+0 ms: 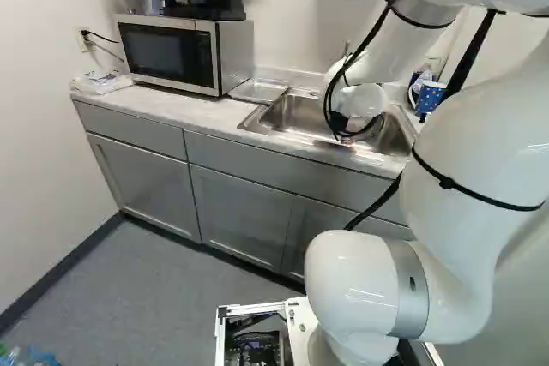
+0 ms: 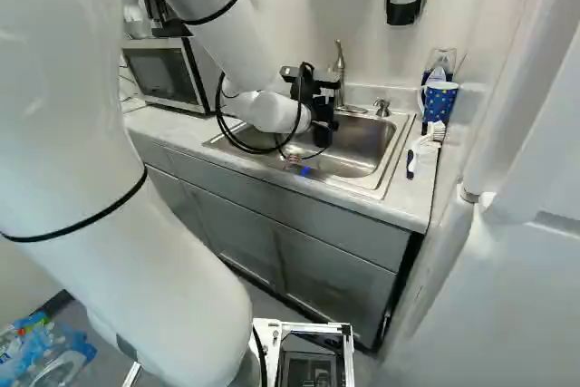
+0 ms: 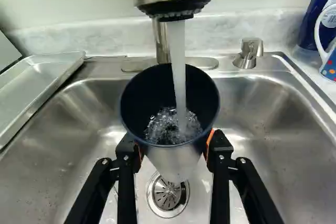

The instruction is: Rinse the cup and place it in the tray

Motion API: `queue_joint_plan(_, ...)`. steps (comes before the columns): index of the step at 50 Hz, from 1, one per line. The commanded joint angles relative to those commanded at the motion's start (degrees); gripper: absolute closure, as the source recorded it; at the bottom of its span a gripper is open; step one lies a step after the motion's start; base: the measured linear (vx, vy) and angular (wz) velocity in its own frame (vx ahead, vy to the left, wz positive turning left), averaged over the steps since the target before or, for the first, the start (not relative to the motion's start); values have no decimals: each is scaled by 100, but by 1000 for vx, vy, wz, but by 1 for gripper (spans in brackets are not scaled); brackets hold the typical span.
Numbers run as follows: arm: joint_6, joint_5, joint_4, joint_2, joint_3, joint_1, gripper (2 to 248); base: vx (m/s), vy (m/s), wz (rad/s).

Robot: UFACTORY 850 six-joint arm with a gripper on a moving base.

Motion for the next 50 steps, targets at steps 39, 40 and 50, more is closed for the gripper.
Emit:
queue_joint_plan(39, 0, 0, 0, 0, 0, 0, 124, 0, 0, 0)
queue_joint_plan(40, 0, 0, 0, 0, 0, 0, 124, 0, 0, 0)
queue_joint_plan(50, 0, 0, 0, 0, 0, 0, 124, 0, 0, 0)
